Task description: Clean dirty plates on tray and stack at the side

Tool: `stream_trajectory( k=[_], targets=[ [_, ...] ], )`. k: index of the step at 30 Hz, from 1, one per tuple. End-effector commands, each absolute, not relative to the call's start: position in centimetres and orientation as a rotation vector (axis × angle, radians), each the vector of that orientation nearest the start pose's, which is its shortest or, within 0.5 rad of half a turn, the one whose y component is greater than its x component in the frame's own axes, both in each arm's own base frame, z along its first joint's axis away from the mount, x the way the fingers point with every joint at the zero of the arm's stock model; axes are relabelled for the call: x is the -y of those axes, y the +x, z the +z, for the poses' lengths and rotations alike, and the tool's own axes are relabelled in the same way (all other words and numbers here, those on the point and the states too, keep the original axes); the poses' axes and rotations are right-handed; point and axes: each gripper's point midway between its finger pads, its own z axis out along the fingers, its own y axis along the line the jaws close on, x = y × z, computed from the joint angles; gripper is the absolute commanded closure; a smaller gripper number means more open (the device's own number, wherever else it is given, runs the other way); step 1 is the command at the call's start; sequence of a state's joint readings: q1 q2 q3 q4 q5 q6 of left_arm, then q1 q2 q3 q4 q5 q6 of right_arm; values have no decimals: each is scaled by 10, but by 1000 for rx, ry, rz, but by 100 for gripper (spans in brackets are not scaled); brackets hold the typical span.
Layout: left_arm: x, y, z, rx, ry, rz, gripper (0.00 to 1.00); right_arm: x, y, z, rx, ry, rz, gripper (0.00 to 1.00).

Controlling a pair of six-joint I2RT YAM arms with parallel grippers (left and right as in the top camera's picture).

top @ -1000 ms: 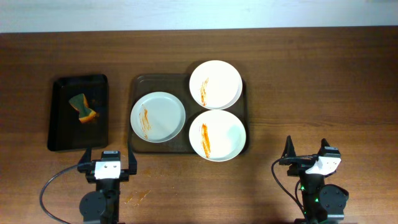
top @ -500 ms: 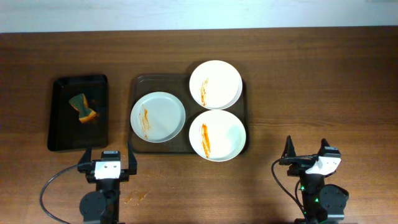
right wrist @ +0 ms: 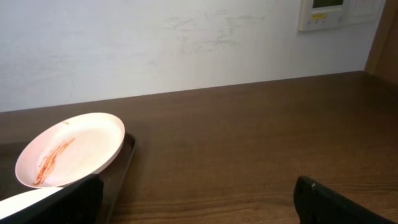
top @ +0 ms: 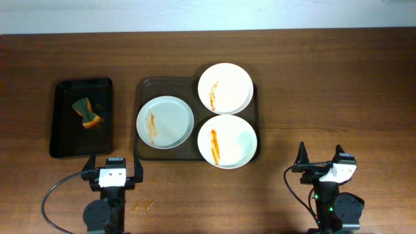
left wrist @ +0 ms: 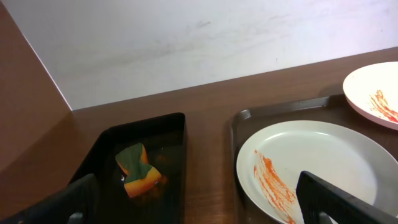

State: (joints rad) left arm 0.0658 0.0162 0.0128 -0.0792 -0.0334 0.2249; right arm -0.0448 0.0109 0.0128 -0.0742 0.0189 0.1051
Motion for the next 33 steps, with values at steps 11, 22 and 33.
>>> stream_trajectory(
  k=[11,22,33],
  targets=[
    [-31,244,167,-1612,74,306,1,-8,245,203,-1455,98,212,2],
    [3,252,286,-1376,218,176,1,-34,253,303,-1430,-16,349,2],
    [25,416,298,-1965,372,-127,1,-68,358,281,-1922,-145,559,2]
  ],
)
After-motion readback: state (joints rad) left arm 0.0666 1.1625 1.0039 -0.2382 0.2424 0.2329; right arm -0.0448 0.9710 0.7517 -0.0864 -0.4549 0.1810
